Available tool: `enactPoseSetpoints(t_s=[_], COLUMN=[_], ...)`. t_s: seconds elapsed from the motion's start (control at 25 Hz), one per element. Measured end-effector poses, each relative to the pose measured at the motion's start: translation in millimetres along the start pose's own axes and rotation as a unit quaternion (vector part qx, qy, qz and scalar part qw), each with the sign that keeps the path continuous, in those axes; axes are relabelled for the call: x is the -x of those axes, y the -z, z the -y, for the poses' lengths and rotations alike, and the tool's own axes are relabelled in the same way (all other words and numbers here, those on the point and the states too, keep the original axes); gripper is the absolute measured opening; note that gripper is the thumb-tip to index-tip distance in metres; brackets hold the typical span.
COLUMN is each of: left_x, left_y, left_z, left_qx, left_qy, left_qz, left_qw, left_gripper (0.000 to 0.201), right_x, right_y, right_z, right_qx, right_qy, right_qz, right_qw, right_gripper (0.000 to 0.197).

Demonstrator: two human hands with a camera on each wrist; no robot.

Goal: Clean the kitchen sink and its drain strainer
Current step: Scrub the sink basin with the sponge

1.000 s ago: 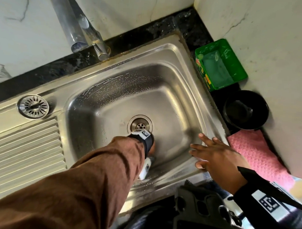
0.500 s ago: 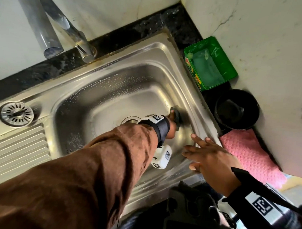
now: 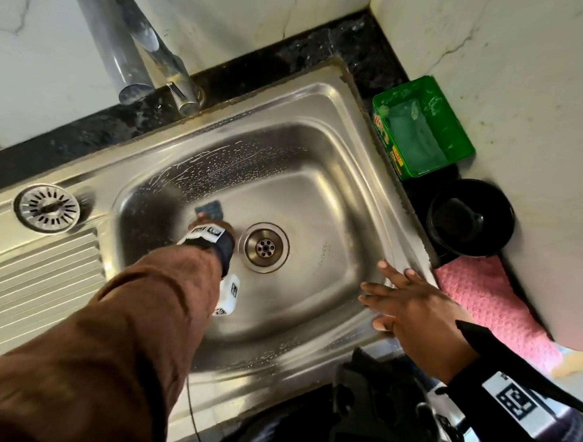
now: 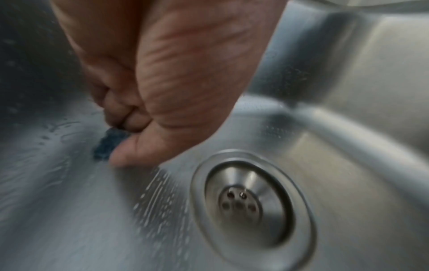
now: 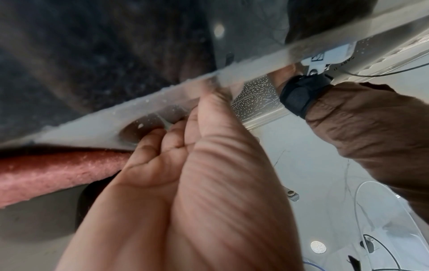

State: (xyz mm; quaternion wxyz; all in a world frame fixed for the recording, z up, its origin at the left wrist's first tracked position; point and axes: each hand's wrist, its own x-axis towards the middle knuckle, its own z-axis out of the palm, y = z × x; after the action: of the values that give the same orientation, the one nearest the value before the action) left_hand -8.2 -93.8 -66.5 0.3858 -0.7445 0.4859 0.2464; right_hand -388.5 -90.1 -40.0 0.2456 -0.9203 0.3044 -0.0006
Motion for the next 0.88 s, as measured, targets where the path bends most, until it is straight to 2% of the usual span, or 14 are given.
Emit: enactPoseSetpoints(t_s=[0.08, 0.12, 0.2, 0.24, 0.28, 0.32, 0.44, 0.52, 0.56, 0.64, 0.68, 0.76, 0.8, 0.88], left_x=[29, 37, 37, 24, 24, 27, 27, 16, 13, 11, 10, 2, -1, -13], left_y=[-9, -16, -26, -37, -38, -29, -1, 12, 18, 27, 27, 25, 25, 25], left_z=[-8, -17, -41, -58, -72, -82, -117, -148, -162, -181, -185, -184, -179, -167], left_qx=[-0.090, -0.128, -0.147, -0.103, -0.072, -0.053, 0.000, -0.013, -0.025, -0.014, -0.021, 0.024, 0.045, 0.115], left_qy=[-0.026, -0.042, -0.076, -0.102, -0.111, -0.117, -0.177, -0.234, -0.262, -0.261, -0.272, -0.233, -0.199, -0.144], left_qz=[0.103, 0.132, 0.193, 0.187, 0.221, 0.249, 0.262, 0.200, 0.196, 0.173, 0.139, 0.059, 0.040, 0.019], left_qw=[0.990, 0.982, 0.967, 0.972, 0.966, 0.960, 0.949, 0.952, 0.945, 0.950, 0.952, 0.970, 0.978, 0.983], left_gripper=[0.056, 0.055, 0.039, 0.036, 0.036, 0.035, 0.022, 0.036, 0.045, 0.061, 0.072, 0.106, 0.115, 0.116], right_x=[2, 3, 2, 2, 1, 1, 1, 1, 0, -1, -1, 1, 0, -2], right_y=[-3, -4, -6, -8, -9, -9, -3, 5, 8, 13, 13, 12, 12, 13], right_z=[-3, -3, -5, -6, -7, -7, -1, 6, 9, 14, 16, 18, 18, 17], right_qx=[-0.014, -0.018, -0.019, -0.018, -0.017, -0.017, 0.000, 0.013, 0.018, 0.015, 0.006, -0.004, -0.006, -0.015], right_qy=[-0.012, -0.010, -0.001, 0.002, 0.001, 0.000, 0.004, -0.005, -0.010, -0.022, -0.028, -0.036, -0.032, -0.018], right_qz=[-0.003, -0.005, -0.005, -0.005, -0.006, -0.008, -0.018, -0.014, -0.008, -0.005, -0.002, 0.003, -0.002, -0.016], right_qw=[1.000, 1.000, 1.000, 1.000, 1.000, 1.000, 1.000, 1.000, 1.000, 1.000, 1.000, 0.999, 0.999, 1.000], right_gripper=[0.040, 0.040, 0.038, 0.037, 0.039, 0.042, 0.041, 0.044, 0.046, 0.047, 0.047, 0.047, 0.047, 0.046])
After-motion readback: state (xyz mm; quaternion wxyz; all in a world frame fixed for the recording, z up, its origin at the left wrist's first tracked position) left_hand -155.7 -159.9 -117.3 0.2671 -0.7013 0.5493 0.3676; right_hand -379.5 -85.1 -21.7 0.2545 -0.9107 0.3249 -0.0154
